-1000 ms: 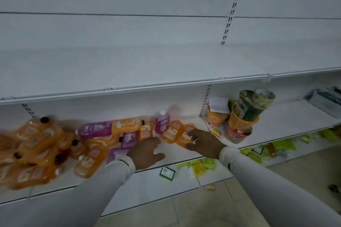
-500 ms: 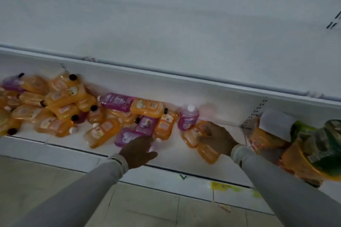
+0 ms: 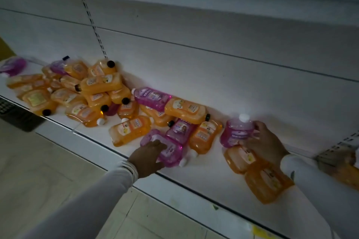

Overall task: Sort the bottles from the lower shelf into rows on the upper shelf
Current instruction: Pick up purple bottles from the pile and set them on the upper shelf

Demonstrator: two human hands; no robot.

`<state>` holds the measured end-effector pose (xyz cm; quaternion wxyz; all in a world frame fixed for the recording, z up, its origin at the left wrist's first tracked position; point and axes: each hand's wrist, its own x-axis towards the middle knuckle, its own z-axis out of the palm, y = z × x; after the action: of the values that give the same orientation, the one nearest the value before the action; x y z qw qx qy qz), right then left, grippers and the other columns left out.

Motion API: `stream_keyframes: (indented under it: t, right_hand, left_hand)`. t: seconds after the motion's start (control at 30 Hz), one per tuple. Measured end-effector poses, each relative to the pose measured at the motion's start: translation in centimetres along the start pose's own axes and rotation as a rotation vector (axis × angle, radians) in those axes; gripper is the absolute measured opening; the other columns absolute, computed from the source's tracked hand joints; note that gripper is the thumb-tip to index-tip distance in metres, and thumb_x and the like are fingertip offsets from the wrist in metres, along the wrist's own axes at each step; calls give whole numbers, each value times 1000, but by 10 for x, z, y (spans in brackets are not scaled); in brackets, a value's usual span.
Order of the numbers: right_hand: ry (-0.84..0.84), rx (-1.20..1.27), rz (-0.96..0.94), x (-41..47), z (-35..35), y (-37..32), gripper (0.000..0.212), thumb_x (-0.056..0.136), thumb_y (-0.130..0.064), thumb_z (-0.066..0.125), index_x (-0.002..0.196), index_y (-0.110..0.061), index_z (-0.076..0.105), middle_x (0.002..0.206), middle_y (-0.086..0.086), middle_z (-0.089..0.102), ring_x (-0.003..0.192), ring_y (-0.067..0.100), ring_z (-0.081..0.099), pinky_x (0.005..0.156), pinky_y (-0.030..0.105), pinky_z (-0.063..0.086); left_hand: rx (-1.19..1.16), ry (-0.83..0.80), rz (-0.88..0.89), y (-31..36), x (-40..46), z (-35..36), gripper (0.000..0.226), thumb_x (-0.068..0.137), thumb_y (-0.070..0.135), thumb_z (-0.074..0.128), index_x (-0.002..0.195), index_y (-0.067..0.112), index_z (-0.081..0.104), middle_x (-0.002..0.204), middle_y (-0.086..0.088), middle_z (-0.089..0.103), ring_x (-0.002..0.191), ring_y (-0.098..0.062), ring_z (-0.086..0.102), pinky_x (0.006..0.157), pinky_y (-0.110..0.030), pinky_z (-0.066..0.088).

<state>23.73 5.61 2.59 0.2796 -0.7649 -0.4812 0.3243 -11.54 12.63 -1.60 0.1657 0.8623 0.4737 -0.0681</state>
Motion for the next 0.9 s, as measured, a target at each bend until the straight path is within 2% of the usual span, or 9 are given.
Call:
stream_keyframes:
  t: [0.07,0.13,0.27,0.37,0.47,0.53,0.67,0.8,0.9]
  right_hand:
    - [31,34,-11,12,11,8,83,65,-34,87,131,-20,38,116,-1,56,105,23,58,84,31,43]
    - [61,73,3,19,19,13,73,72,-25,85,126,-21,37,118,2,58,107,26,61,84,33,46]
    - [46,125,-1,27,35,15,70,73,-15,85,125,-28,39,120,2,58,105,24,61,86,33,49]
    - [39,140,-23,27,42,14,66,73,-16,85,125,-27,47,120,3,61,104,23,61,87,33,49]
    - [10,146,-7,28,43,19,69,70,-19,87,128,-23,50,119,2,63,104,21,63,92,42,54]
    - [-6,167,-11,27,44,22,71,68,-20,88,128,-26,50,118,-2,64,106,21,63,94,46,54]
    - [-18,210,-34,18,54,22,69,68,-20,89,122,-34,48,117,-5,63,106,19,62,89,39,55]
    - [-24,275,-36,13,57,23,65,72,-15,85,126,-23,50,120,3,65,106,22,64,83,34,58]
    - [-31,296,-52,4,61,21,62,76,-14,83,130,-20,52,116,1,67,101,17,66,72,23,60]
  left_hand:
    - [55,74,70,-9,11,2,66,86,43,64,144,21,42,146,-3,45,133,-22,44,111,-32,36]
    - [83,126,142,-15,21,2,68,82,49,67,142,23,45,145,-2,46,134,-23,41,112,-35,33]
    - [145,101,224,-27,33,6,88,72,56,73,146,22,39,150,-4,42,139,-25,37,117,-41,24]
    - [215,182,286,-36,31,20,97,52,59,84,135,21,53,132,-5,60,121,-29,58,103,-48,41]
    - [213,250,291,-38,29,27,93,55,65,79,134,24,53,130,-1,61,119,-26,59,102,-47,43]
    - [233,310,292,-39,28,30,89,55,72,73,129,26,57,121,2,65,107,-23,63,95,-42,48]
    - [232,325,287,-39,22,42,88,56,76,67,127,25,53,110,2,63,91,-20,58,81,-36,52]
    - [273,372,305,-28,16,50,84,51,66,77,120,22,59,101,1,65,83,-20,59,73,-36,55]
    - [222,322,331,-19,12,43,74,59,58,74,121,21,60,105,0,67,87,-20,59,75,-35,54]
